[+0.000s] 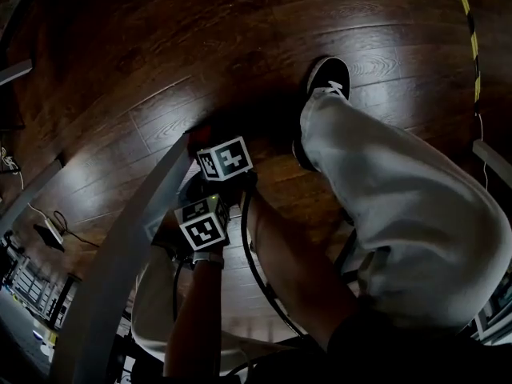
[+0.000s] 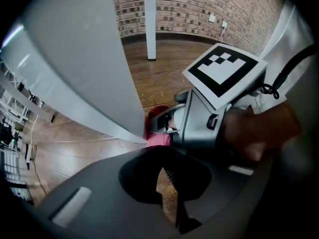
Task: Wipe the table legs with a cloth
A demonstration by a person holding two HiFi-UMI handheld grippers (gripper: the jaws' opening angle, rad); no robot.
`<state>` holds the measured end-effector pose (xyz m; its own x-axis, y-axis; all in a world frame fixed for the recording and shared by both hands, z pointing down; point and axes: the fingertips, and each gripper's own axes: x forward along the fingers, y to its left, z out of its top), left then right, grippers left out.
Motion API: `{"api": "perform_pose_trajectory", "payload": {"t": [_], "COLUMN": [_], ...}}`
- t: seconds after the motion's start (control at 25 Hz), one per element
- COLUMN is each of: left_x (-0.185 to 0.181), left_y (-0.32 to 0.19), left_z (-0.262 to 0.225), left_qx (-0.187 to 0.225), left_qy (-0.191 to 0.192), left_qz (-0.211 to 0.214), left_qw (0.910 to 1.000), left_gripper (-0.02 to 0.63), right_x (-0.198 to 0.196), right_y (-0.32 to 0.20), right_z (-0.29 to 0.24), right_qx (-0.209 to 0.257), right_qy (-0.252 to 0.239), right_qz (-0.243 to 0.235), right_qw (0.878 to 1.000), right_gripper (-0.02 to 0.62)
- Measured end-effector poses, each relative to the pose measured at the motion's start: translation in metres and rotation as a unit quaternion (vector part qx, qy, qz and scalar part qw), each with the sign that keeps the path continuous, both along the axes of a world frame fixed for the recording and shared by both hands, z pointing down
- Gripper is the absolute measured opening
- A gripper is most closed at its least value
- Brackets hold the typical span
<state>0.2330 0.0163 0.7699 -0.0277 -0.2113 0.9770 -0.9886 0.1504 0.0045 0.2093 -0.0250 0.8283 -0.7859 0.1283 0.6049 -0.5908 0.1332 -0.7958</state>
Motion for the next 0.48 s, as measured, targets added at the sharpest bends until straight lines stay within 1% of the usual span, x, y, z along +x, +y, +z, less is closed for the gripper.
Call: {"api": "perform_pose_trajectory", "payload": {"t": [0.16,0.24,0.32,0.4,0.48], "left_x": [0.007,0.01,0.01,0.008,0.008], "left_y": [0.002,-0.003,-0.013,-0.021,-0.025], "left_z": [0.004,0.001,-0.005,-0.01,-0.013], "left_qx": [0.005,0.022,0.043,0.058,0.065], "left_qy": [0.026,0.034,0.032,0.03,0.033], "left_qz": [-0.036,-0.053,-0.07,-0.088,-0.102], "left_qw": [0.999,0.9978,0.9961,0.994,0.9922], "left_gripper": [0.0,0.0,0.0,0.0,0.0], "right_x": [-0.002,-0.003,-0.007,-0.017,-0.027], "right_y": [-0.005,-0.013,-0.025,-0.031,-0.03], "right_z": [0.004,0.009,0.012,0.012,0.012], "right_qx": [0.014,0.017,0.019,0.02,0.008], "right_qy": [-0.008,-0.006,-0.008,-0.024,-0.037], "right_qz": [-0.023,-0.021,-0.02,-0.038,-0.069], "right_qw": [1.0,1.0,1.0,0.999,0.997], "right_gripper": [0.05,0.049,0.049,0.051,0.051]}}
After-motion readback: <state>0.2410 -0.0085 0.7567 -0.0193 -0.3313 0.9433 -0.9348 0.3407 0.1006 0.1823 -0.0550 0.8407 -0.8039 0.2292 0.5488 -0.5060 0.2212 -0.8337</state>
